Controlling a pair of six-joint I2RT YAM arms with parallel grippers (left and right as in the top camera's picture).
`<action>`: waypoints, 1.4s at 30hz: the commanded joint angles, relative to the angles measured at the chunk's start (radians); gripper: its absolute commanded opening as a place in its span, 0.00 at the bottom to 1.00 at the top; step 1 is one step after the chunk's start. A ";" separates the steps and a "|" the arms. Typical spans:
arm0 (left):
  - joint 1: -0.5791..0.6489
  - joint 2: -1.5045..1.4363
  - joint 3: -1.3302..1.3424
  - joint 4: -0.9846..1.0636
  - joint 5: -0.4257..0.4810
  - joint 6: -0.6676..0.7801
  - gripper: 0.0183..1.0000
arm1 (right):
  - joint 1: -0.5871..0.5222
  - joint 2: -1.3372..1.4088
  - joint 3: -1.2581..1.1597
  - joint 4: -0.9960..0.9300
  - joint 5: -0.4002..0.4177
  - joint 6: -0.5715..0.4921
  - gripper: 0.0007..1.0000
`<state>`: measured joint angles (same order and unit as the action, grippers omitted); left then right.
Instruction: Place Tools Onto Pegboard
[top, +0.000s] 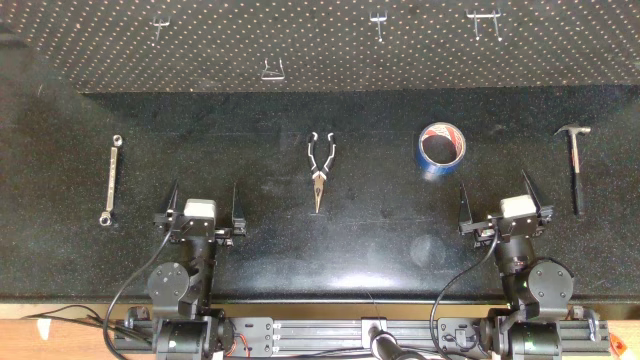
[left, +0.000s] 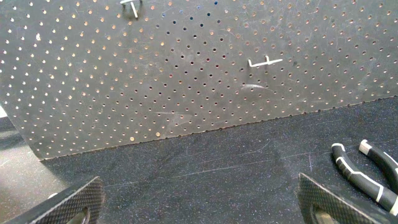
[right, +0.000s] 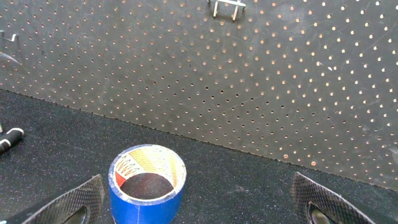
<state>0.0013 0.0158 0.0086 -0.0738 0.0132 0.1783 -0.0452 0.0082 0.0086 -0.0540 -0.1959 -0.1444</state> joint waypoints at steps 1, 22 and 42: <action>-0.002 0.013 -0.003 0.032 0.026 -0.016 1.00 | -0.003 -0.007 -0.003 -0.006 0.005 -0.007 0.98; 0.447 1.065 0.841 -0.673 -0.188 0.071 0.99 | -0.003 -0.007 -0.003 -0.006 0.005 -0.007 0.98; 0.868 1.501 0.947 -0.595 0.068 0.466 0.99 | -0.003 -0.007 -0.003 -0.006 0.005 -0.008 0.98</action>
<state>0.8654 1.4445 0.8764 -0.6830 0.0425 0.6075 -0.0452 0.0082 0.0086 -0.0540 -0.1955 -0.1444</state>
